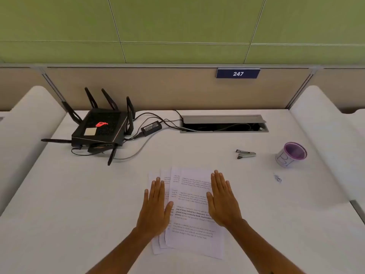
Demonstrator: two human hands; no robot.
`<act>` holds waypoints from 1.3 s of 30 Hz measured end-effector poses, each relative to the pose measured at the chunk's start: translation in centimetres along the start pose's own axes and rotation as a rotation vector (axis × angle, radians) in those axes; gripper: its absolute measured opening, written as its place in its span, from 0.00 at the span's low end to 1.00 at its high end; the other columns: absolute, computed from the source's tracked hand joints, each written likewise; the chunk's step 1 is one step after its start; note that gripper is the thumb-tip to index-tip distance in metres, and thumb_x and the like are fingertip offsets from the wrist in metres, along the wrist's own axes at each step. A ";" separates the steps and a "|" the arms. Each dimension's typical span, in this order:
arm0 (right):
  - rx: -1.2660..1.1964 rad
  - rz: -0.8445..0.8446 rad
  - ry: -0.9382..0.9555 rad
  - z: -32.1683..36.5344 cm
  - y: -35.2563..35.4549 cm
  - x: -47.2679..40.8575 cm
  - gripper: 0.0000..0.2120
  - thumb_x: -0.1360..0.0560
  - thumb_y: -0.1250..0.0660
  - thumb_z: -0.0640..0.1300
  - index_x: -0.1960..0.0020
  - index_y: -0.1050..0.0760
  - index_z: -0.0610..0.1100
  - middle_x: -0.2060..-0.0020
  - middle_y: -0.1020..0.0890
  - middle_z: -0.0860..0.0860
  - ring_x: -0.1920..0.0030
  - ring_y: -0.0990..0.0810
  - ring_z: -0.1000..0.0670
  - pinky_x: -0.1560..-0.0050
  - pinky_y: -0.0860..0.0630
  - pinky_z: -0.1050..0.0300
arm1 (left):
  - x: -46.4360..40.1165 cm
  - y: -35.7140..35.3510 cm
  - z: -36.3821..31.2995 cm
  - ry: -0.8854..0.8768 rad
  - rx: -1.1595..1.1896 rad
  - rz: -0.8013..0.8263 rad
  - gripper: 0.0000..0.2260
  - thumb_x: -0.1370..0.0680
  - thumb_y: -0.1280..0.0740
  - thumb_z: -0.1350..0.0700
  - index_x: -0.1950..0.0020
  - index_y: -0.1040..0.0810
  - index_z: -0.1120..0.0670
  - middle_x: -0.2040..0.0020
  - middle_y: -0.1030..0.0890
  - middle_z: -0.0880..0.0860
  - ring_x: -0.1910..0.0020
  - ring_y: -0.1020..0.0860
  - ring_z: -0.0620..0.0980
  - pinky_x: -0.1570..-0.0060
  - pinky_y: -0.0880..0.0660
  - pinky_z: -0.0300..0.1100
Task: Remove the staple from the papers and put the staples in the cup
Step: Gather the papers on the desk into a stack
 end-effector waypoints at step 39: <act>-0.005 0.146 -0.147 0.1 -6.2 3.3 0.45 0.22 0.43 0.70 0.17 0.49 0.43 0.16 0.53 0.46 0.16 0.56 0.43 0.18 0.57 0.38 | -0.2 -1.4 3.4 0.627 0.711 -0.044 0.39 0.22 0.24 0.58 0.16 0.42 0.52 0.30 0.23 0.56 0.33 0.19 0.58 0.40 0.17 0.56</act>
Point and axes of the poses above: each hand's wrist, its own x-axis away from the middle knuckle, its own y-axis out of the back of the hand, z = x × y, the point moved 9 cm from there along -x, towards the middle knuckle
